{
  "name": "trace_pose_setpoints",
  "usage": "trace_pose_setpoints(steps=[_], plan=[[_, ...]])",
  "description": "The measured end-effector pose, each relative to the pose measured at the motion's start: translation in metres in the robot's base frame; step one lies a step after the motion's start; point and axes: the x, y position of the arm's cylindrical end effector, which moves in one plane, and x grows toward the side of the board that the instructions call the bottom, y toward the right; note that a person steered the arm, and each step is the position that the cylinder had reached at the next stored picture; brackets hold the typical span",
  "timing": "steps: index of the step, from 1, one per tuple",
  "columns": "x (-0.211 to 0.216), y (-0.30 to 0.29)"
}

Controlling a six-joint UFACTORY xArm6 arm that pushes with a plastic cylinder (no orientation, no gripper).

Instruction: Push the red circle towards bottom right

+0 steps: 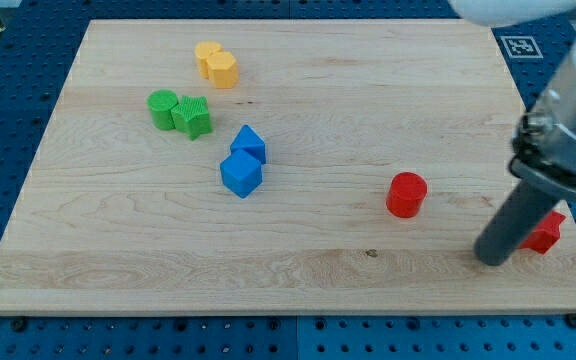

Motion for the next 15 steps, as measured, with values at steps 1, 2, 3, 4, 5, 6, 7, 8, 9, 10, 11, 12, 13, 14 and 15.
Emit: trace_pose_setpoints(steps=[1, 2, 3, 4, 5, 6, 7, 8, 9, 10, 11, 12, 13, 14, 15], plan=[[0.0, -0.063], [-0.021, -0.097], [-0.041, -0.096], [-0.042, -0.097], [-0.048, -0.094], [-0.052, -0.084], [-0.06, -0.062], [-0.071, -0.031], [-0.079, -0.013], [-0.088, -0.013], [-0.13, -0.023], [-0.149, -0.021], [-0.149, -0.01], [-0.147, 0.007], [-0.135, 0.017]])
